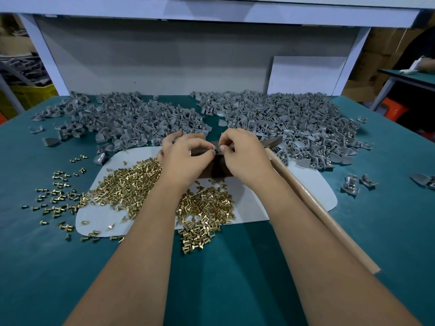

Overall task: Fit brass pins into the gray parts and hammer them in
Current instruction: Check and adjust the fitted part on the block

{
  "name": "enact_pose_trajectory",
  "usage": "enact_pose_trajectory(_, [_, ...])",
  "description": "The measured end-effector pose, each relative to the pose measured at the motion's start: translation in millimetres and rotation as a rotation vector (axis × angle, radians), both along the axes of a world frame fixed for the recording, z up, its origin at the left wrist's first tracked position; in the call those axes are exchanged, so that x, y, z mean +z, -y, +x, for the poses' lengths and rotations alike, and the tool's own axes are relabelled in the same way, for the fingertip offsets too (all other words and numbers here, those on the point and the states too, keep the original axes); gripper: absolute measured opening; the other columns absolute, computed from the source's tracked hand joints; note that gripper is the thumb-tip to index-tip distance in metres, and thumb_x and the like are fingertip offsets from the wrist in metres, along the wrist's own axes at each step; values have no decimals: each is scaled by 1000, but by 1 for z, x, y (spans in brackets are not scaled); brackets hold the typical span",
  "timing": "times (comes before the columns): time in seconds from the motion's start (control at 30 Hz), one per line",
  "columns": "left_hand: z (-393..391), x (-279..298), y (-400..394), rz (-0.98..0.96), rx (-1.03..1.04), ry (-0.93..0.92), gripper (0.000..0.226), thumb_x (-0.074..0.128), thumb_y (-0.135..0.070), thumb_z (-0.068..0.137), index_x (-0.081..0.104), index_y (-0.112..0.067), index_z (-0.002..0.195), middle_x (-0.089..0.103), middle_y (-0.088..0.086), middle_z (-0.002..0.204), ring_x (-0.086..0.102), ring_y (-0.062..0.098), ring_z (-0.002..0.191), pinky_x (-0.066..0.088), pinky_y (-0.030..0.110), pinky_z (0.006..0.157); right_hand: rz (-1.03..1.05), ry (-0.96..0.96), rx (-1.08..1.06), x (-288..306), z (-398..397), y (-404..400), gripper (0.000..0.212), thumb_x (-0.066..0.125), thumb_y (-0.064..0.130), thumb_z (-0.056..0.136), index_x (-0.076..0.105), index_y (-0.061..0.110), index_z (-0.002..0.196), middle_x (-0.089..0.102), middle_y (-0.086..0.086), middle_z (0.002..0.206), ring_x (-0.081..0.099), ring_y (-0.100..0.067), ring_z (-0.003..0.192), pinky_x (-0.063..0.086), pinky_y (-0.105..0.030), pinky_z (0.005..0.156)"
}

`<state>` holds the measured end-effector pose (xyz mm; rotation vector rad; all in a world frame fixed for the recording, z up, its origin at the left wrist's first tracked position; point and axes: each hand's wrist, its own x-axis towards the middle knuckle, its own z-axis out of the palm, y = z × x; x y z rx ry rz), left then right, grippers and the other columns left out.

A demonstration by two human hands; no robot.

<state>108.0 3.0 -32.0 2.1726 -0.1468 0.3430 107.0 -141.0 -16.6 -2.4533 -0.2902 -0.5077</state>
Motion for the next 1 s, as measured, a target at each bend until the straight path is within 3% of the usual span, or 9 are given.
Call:
enact_pose_trajectory(0.4, [-1,1,1,2,8,5,19,73,-37,83,64,-47,70,60,-24,123,24,13,136,11,31,95,-7,-15,7,2,2,0,15,59,11,88,58,24,80,55,4,87,52,-21,90,45,-40,83])
enact_pose_trajectory(0.57, [-1,0,2,42,26,23,18,74,-40,83,62,-46,72,61,-22,125,24,16,137,12,34,99,-110,-23,2,7,2,-3,16,55,10,89,59,25,83,58,2,93,51,-23,93,47,-42,82])
enact_pose_trajectory(0.8, [-3,-1,1,35,24,-4,11,72,-44,84,65,-45,76,60,-23,126,23,15,137,12,32,91,-83,-4,-15,1,-1,-2,12,55,11,92,60,20,87,58,4,95,48,-22,98,43,-42,87])
enact_pose_trajectory(0.87, [-2,0,1,32,15,-1,15,72,-44,84,63,-47,72,60,-23,126,23,15,136,12,32,90,4,-34,1,-1,-1,1,16,51,7,93,62,17,88,61,2,97,50,-21,99,42,-40,89])
enact_pose_trajectory(1.0, [-1,0,0,34,10,21,18,72,-43,84,62,-49,70,60,-25,122,23,16,136,10,31,88,386,-168,-13,4,-2,7,29,42,5,95,65,21,89,65,4,93,59,-16,94,48,-37,87])
